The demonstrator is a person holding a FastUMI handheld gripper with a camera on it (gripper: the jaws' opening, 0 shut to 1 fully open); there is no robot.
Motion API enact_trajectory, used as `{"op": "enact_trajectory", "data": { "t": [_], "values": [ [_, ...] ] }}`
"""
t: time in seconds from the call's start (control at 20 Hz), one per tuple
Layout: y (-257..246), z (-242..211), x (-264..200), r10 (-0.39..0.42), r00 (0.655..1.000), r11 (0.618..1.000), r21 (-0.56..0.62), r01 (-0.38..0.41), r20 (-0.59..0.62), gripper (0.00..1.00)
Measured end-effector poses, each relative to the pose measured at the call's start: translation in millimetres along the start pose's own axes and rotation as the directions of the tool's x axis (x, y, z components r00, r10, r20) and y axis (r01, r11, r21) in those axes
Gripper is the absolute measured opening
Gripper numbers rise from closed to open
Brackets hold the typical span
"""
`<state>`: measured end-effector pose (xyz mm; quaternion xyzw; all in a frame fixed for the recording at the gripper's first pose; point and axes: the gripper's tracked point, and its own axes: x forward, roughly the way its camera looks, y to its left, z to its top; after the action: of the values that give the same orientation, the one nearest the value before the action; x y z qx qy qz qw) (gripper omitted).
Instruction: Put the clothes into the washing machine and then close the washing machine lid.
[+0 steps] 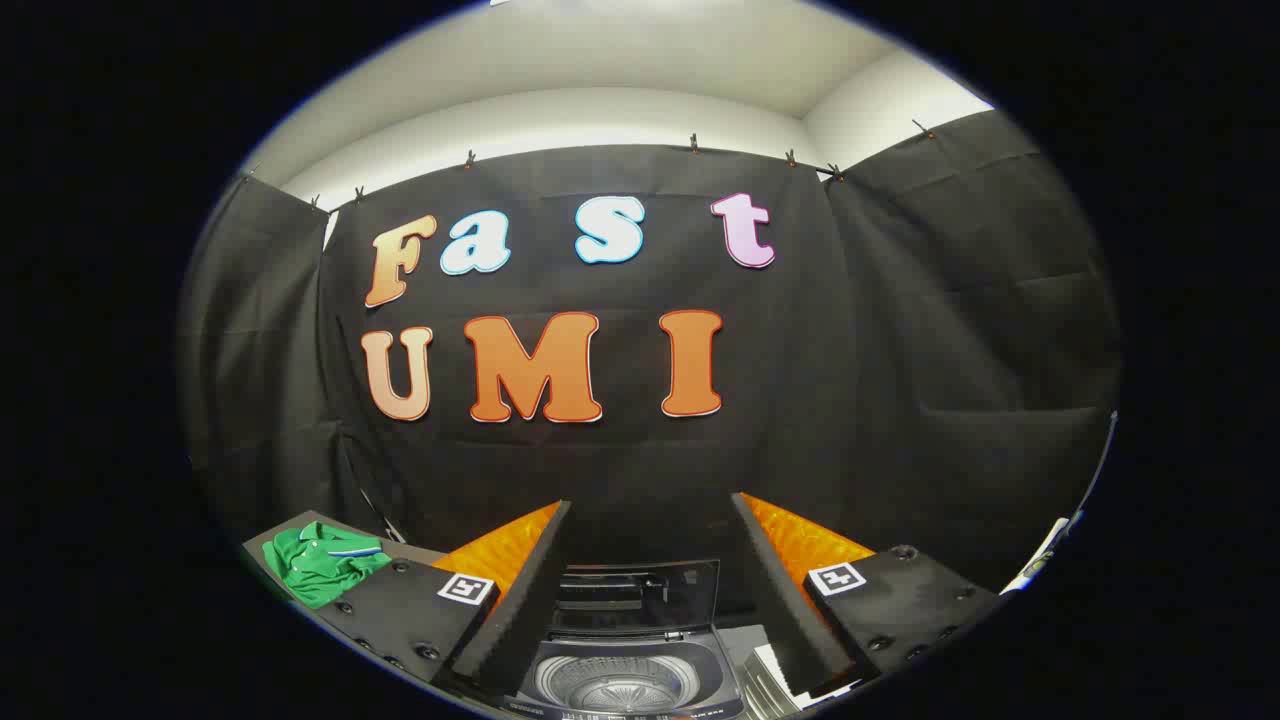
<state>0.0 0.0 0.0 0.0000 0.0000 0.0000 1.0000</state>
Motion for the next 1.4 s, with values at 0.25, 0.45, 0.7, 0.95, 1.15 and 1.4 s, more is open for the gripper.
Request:
{"op": "enact_trajectory", "data": {
  "t": [0.25,0.45,0.7,0.95,1.15,1.4],
  "values": [
    [6,2,3,-0.001,1.000,1.000,-0.007,0.001,0.000,0.98],
    [4,-1,3,-0.020,1.000,1.000,-0.007,0.020,-0.004,0.98],
    [6,4,6,-0.036,0.999,0.999,0.008,0.036,0.003,0.98],
    [18,3,7,-0.036,0.999,0.999,-0.003,0.036,-0.003,0.98],
    [35,1,11,-0.019,1.000,1.000,-0.012,0.019,-0.017,0.98],
    [67,-3,21,0.017,0.999,1.000,-0.012,-0.017,-0.036,0.98]
  ]
}}
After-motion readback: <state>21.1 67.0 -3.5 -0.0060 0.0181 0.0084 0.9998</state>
